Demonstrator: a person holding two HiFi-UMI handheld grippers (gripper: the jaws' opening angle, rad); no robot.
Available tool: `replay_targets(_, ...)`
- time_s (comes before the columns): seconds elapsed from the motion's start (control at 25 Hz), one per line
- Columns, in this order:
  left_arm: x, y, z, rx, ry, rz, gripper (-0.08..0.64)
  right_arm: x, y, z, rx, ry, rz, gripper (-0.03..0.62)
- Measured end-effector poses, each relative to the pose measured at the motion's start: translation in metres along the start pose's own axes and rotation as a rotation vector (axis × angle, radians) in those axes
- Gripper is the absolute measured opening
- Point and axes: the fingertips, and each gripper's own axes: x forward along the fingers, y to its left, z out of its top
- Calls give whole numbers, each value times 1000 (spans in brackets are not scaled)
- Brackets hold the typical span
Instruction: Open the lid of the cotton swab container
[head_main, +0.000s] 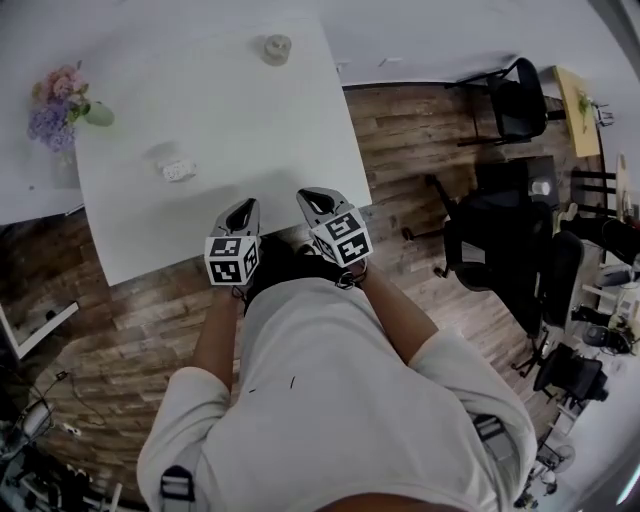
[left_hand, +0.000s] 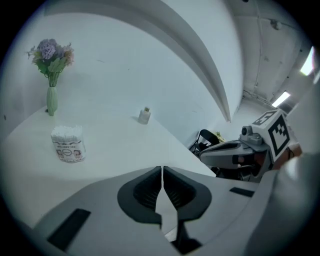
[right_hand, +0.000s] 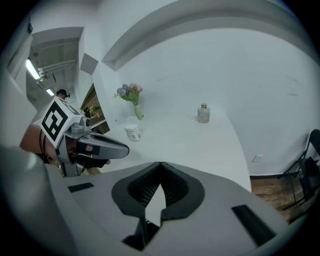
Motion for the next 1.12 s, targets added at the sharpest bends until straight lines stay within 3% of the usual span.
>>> replay_targets(0.16, -19, -46, 12, 8, -123, 24, 26, -40, -9, -6, 4, -74, -26, -3)
replay_targets(0.32, -49, -73, 9, 35, -157, 92, 26, -73, 1, 5, -7, -174, -27, -3)
replay_targets(0.72, -150, -77, 30, 30, -354, 254, 26, -120, 59, 52, -118, -363, 43, -3)
replay_targets(0.84, -170, -77, 46, 32, -412, 267, 26, -139, 72, 74, -142, -408, 40, -3)
replay_targets(1.12, -229, -67, 101, 132, -532, 269, 26, -168, 110, 127, -173, -512, 3, -3)
